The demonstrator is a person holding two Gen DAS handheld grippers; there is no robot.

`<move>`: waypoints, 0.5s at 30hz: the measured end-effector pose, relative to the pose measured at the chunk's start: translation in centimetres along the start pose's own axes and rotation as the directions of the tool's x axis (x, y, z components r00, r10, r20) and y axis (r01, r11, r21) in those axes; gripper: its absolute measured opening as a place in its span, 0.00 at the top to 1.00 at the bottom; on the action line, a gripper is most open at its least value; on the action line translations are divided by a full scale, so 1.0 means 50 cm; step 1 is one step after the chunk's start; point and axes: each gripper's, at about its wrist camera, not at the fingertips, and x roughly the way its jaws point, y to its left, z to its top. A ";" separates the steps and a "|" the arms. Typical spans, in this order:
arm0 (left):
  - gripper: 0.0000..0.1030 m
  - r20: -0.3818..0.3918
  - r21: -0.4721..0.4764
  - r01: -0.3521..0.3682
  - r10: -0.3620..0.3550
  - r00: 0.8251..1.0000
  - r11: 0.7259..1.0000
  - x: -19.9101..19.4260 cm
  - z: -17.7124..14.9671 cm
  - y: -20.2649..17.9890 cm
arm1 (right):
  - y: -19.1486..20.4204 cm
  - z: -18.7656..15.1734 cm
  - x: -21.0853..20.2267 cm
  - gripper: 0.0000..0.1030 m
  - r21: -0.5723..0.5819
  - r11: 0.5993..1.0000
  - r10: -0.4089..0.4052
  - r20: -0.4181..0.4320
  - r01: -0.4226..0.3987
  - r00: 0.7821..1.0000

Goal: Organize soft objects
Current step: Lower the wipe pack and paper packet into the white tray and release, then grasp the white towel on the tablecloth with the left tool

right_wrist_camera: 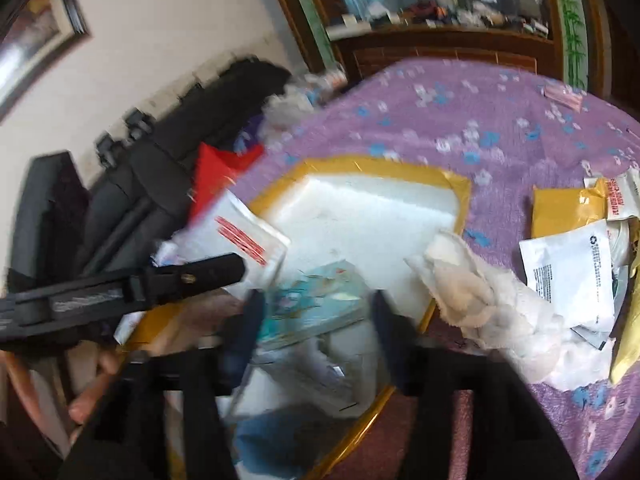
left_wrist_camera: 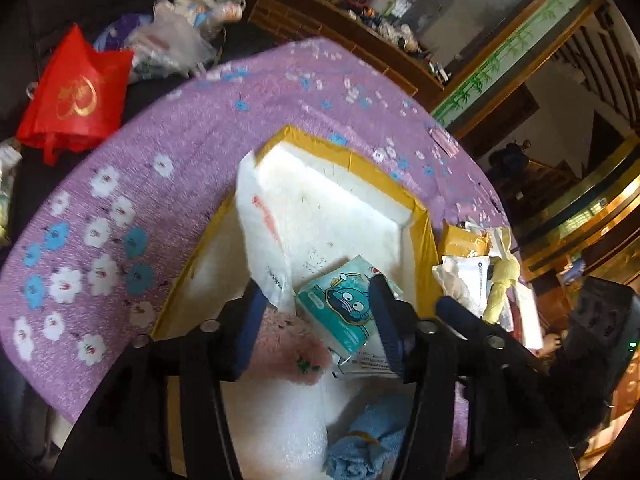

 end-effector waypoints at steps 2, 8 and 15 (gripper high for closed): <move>0.46 0.046 0.022 -0.034 0.033 0.998 0.999 -0.026 -0.013 -0.011 | -0.002 -0.008 -0.026 0.34 0.015 0.999 0.037 0.032 -0.038 0.999; 0.45 0.045 0.088 -0.113 0.109 0.993 0.990 -0.062 -0.051 -0.048 | -0.031 -0.048 -0.101 0.33 0.052 0.987 0.147 0.072 -0.151 0.986; 0.45 0.011 0.162 0.032 -0.034 0.999 0.986 -0.085 -0.094 -0.154 | -0.116 -0.116 -0.173 0.33 0.139 0.974 0.167 0.083 -0.177 0.983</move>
